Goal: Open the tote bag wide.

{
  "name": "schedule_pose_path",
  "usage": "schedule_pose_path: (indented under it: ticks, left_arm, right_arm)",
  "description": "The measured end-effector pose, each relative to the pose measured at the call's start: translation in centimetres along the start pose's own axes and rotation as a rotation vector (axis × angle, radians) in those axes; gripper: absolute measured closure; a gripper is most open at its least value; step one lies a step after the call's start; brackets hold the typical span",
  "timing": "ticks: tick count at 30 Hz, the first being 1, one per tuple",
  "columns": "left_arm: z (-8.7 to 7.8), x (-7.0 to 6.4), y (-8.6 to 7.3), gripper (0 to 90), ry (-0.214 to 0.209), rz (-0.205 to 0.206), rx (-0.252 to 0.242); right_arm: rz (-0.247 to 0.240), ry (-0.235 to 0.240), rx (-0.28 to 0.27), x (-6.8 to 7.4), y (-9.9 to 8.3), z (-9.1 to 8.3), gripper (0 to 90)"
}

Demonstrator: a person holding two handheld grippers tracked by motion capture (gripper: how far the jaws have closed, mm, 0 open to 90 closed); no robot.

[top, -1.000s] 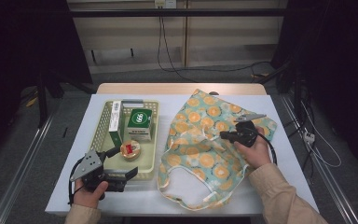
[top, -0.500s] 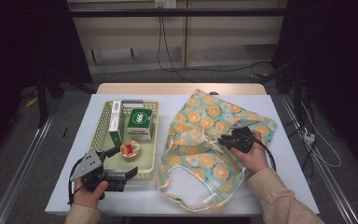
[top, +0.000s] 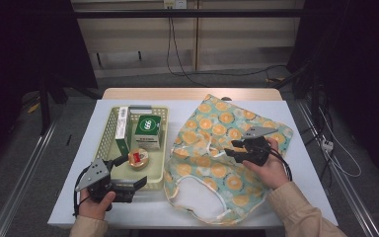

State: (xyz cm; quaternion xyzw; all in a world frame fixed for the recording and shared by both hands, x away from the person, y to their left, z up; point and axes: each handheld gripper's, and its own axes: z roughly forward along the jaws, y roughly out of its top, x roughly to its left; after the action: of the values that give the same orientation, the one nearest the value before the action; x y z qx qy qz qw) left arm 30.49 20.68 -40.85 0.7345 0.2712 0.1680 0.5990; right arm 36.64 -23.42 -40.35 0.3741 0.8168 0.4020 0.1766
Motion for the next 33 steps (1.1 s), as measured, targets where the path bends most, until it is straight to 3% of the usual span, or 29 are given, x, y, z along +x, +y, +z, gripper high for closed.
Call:
schedule_pose_path:
  ticks: [6, 12, 16, 18, 22, 24, 27, 29, 31, 33]
  left_arm:
    - [-0.1, 0.0, 0.0, 3.1, 0.001, -0.003, -0.003]
    - [-0.1, 0.0, 0.0, 3.1, 0.0, -0.001, -0.002]
    - [0.0, -0.1, 0.0, 3.1, -0.001, 0.003, 0.002]
    - [0.0, -0.1, 0.0, 3.1, -0.002, 0.005, 0.002]
    - [0.1, 0.0, -0.1, 3.1, -0.004, 0.0, 0.005]
    - [0.1, 0.0, -0.1, 3.1, -0.005, 0.0, 0.005]
    - [0.1, 0.0, -0.1, 3.1, -0.006, 0.0, 0.006]
    - [0.1, 0.1, -0.2, 3.1, -0.003, 0.0, 0.01]
    - [0.0, 0.1, -0.2, 3.1, -0.003, 0.001, 0.011]
    - [0.0, 0.1, -0.2, 3.1, -0.002, 0.0, 0.01]
  right_arm:
    - [-0.043, 0.022, -0.011, 1.5, 1.2, -0.8, 53.3]
    - [-0.056, 0.144, -0.017, 3.1, 1.3, -0.8, 83.4]
    - [-0.069, 0.197, 0.037, 3.9, 0.2, 0.7, 88.1]
    - [-0.068, 0.174, 0.06, 3.8, -0.5, 1.8, 81.6]
    - [-0.072, 0.064, 0.063, 2.5, -1.5, 3.3, 66.4]
    - [-0.038, 0.029, 0.05, 1.5, -1.6, 3.6, 61.0]
    - [-0.013, -0.008, 0.068, 0.5, -1.9, 4.1, 56.1]
    - [0.01, 0.009, 0.083, -0.1, -2.3, 4.5, 51.0]
    - [0.006, -0.025, 0.102, -0.3, -2.5, 4.7, 49.4]
    - [0.02, -0.028, 0.101, -0.5, -2.6, 4.9, 48.3]
